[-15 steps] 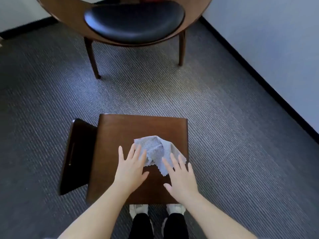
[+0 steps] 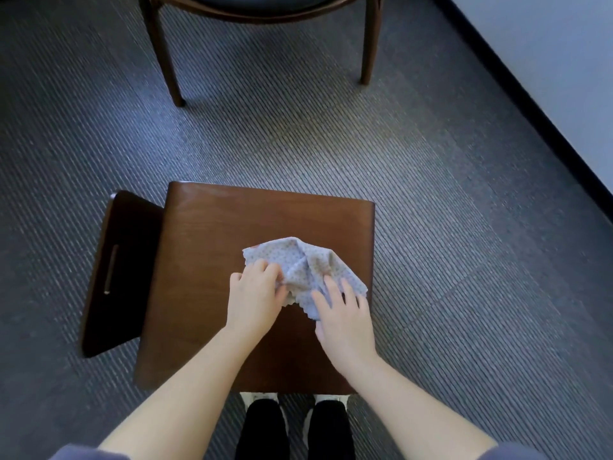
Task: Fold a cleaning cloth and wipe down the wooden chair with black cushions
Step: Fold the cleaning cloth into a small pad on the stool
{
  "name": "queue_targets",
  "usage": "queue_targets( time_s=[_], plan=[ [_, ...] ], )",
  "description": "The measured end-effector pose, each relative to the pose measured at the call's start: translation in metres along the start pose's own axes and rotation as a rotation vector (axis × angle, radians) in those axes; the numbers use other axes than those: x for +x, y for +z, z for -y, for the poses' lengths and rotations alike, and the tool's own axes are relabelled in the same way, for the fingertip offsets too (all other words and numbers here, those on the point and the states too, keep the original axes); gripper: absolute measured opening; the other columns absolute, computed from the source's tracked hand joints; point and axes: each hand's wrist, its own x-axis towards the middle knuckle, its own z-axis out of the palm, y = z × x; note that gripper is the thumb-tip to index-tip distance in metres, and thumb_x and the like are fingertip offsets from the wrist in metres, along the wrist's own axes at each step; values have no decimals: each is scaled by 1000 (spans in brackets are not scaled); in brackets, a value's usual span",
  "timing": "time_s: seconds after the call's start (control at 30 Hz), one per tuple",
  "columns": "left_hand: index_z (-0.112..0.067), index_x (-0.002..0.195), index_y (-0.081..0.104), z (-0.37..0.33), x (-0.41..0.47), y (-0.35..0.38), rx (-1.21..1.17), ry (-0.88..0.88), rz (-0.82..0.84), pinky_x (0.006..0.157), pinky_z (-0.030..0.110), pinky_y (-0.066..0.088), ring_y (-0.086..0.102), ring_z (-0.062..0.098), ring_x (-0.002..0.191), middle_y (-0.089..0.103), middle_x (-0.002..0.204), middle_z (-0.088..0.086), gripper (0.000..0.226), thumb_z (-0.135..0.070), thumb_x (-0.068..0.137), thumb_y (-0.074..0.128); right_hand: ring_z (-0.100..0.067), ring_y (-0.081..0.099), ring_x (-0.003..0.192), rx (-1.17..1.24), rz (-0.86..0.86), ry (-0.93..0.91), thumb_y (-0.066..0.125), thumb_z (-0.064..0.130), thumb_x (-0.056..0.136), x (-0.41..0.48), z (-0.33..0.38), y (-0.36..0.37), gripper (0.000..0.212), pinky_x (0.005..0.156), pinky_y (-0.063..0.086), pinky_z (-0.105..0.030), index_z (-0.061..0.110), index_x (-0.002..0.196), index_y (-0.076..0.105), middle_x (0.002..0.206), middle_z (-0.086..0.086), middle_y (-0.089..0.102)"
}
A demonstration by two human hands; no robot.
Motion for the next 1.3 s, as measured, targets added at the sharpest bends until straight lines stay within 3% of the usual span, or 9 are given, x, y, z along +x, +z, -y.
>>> queue_targets(
  time_s=[0.2, 0.3, 0.37, 0.53, 0.67, 0.83, 1.13, 1.23, 1.3],
  plan=[
    [-25, 82, 51, -12, -16, -29, -425, -205, 98, 63, 31, 49, 59, 10, 71, 61, 78, -7, 17, -16, 90, 62, -16, 58, 89, 330, -67, 31, 67, 15, 78, 11, -6, -30, 10, 80, 49, -36, 22, 78, 59, 93, 8, 60],
    [-28, 93, 54, -17, -28, -57, -463, -155, 80, 71, 17, 46, 59, 2, 84, 61, 89, -12, 17, -13, 92, 61, -8, 53, 85, 636, 44, 87, 53, 15, 88, 7, -11, -62, 9, 78, 47, -29, 19, 80, 55, 87, 9, 58],
    [-25, 108, 59, -15, -37, -74, -409, -109, 118, 75, 18, 44, 56, 3, 86, 58, 95, -11, 22, -10, 93, 58, -5, 49, 67, 840, 98, 184, 52, 13, 88, 0, -14, -87, 10, 63, 41, -23, 15, 79, 55, 76, 5, 56],
    [-25, 80, 58, -4, -66, -115, -342, -177, 191, 71, 21, 41, 56, 4, 85, 58, 89, -11, 18, -15, 95, 53, -5, 32, 50, 1066, 124, 252, 51, 7, 87, -24, -29, -129, 13, 50, 28, -19, 9, 74, 52, 58, 12, 39],
    [-28, 77, 60, -3, -88, -149, -367, -216, 298, 68, 31, 46, 60, 14, 77, 65, 77, -6, 20, -26, 96, 54, -9, 35, 55, 1090, 236, 256, 51, 15, 83, -46, -30, -151, 13, 56, 30, -28, 9, 72, 49, 58, 10, 40],
    [-31, 75, 63, -4, -87, -186, -310, -181, 275, 70, 31, 49, 61, 8, 74, 66, 72, -8, 18, -33, 93, 62, -15, 45, 60, 1142, 229, 337, 48, 28, 71, -53, -26, -170, 18, 59, 34, -30, 12, 72, 56, 62, 2, 50],
    [-25, 99, 64, 20, -14, -156, -100, -161, 216, 74, 34, 54, 63, 15, 86, 69, 99, -4, 11, -30, 97, 55, -13, 44, 63, 1030, 191, 397, 51, 18, 88, 16, -24, -132, 20, 57, 33, -27, 16, 70, 58, 62, 8, 48],
    [-22, 120, 61, 29, 12, -123, 2, -168, 92, 90, 40, 48, 57, 24, 111, 63, 119, 1, 25, -27, 98, 52, -14, 56, 93, 1011, 157, 441, 46, 25, 96, 53, -25, -104, 20, 77, 42, -27, 24, 103, 65, 98, 7, 64],
    [-18, 140, 47, 33, 17, -102, 23, -199, 47, 100, 44, 44, 45, 27, 128, 48, 141, 5, 46, -24, 95, 54, -16, 50, 120, 926, 133, 461, 43, 30, 99, 63, -24, -88, 39, 97, 40, -31, 24, 136, 50, 135, 3, 54]
  ],
)
